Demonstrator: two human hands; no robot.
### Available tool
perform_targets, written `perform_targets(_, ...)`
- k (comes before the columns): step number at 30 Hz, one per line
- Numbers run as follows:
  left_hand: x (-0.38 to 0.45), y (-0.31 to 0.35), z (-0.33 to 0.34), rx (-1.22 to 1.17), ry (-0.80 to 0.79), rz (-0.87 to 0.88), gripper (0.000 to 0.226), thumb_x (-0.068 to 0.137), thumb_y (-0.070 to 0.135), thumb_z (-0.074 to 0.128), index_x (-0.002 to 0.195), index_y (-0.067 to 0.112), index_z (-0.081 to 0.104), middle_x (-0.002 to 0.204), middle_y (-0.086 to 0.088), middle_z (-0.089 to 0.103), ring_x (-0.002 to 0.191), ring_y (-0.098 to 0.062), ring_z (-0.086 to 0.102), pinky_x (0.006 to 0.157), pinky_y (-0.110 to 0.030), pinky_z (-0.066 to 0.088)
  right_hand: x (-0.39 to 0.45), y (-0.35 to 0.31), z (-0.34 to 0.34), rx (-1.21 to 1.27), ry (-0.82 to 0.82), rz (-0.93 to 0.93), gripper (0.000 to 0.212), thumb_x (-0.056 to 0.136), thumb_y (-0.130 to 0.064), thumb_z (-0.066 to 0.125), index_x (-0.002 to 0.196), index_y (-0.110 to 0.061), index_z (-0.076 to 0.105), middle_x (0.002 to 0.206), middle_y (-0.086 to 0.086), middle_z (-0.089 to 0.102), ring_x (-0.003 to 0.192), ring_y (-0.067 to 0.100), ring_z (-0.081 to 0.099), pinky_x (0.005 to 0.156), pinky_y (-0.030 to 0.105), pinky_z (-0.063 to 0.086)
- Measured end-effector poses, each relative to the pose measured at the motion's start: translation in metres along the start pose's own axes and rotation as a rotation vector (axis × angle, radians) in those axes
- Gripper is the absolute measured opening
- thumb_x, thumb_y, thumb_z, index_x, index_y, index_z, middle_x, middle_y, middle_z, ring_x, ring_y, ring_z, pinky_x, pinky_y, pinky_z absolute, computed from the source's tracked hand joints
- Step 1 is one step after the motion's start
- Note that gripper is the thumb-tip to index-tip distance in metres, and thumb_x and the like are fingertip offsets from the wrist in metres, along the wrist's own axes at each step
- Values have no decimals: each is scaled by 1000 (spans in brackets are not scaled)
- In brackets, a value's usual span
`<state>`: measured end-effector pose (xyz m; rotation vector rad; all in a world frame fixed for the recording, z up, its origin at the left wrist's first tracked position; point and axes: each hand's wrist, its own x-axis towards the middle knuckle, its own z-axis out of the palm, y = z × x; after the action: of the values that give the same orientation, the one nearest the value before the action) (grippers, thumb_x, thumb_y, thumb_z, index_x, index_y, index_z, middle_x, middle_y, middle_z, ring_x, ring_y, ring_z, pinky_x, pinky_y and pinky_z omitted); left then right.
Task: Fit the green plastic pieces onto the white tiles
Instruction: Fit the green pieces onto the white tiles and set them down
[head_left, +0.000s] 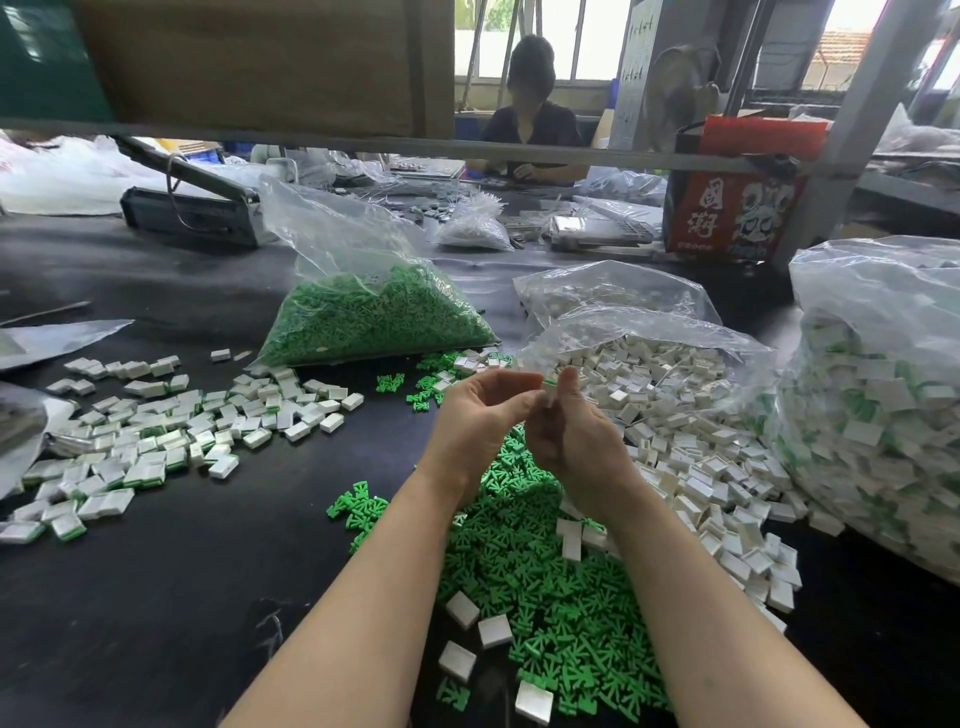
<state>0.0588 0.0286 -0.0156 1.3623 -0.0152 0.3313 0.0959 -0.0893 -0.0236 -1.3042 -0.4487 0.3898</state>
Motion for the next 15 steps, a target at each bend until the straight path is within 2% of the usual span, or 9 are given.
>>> perform_targets(3,-1,4,1,-1,1,3,15,74,16,78,88,13,75,87,-10,75,83,-19,70,85,-35,54,-1,-3,1,-19,6,-2,62,98,-61,21,66,-19,54,52,-5,39,45,10,29,42,22,24)
perform_targets(6,-1,5,3,-6,-4,-5,8,80,8,75,87,13,74,92,-16,74,86,-25,69,89,-43,54,-2,-5,1,-17,21,-5,63,92,-65,24,70,-20,61,54,-1,40,47,12,32,45,25,25)
perform_targets(9,0,6,3,4,17,-1,10,85,3,69,89,12,70,100,-17,73,92,-26,70,89,-38,55,-2,-7,-1,-33,32,14,69,94,-66,20,70,-14,59,57,3,41,50,14,32,50,29,24)
perform_targets(11,3,10,-1,-32,59,-15,11,86,3,68,93,10,65,98,-13,75,94,-25,71,83,-32,56,-3,-9,-3,-41,60,23,68,99,-61,20,66,-16,59,58,3,44,50,14,34,51,29,25)
perform_targets(15,9,17,-27,49,302,-100,17,83,3,72,94,8,60,87,-14,74,70,-20,74,61,-25,57,-4,-15,-6,-102,157,28,58,103,-50,28,69,-16,59,61,2,50,49,12,39,48,27,28)
